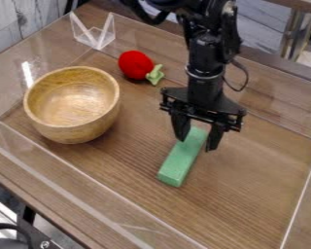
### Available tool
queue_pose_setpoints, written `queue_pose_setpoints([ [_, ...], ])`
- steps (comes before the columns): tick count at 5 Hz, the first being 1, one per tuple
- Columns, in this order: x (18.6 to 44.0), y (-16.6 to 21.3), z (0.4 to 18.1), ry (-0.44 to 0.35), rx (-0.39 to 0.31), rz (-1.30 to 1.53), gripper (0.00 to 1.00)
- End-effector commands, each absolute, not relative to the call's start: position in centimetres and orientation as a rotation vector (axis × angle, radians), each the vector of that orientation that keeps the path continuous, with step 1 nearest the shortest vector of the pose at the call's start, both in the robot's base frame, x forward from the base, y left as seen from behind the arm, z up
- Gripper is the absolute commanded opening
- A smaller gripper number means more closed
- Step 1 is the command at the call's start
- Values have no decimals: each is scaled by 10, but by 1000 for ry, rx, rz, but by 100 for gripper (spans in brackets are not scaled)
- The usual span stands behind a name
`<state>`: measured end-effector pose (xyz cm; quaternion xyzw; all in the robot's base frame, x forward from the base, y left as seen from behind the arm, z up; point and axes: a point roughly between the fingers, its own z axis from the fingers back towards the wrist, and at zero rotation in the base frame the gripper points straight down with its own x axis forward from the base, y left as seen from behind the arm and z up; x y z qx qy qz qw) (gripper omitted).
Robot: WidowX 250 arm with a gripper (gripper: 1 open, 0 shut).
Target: Remove the green stick from the brown bowl and put it on the table
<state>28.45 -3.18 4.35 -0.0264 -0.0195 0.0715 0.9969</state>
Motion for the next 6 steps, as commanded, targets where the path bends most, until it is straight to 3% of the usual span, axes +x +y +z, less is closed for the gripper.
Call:
queue_pose_setpoints([
  [1, 299, -25, 57, -92, -63, 97, 0],
  [2, 295, -30, 61, -94, -73, 76, 100],
  [3, 291, -34, 66, -96, -81, 53, 100],
  [4, 292, -30, 61, -96, -82, 47, 0],
  [5, 294, -25, 55, -92, -82, 42, 0],
  [6, 295, -31, 56, -99, -85, 100, 100],
])
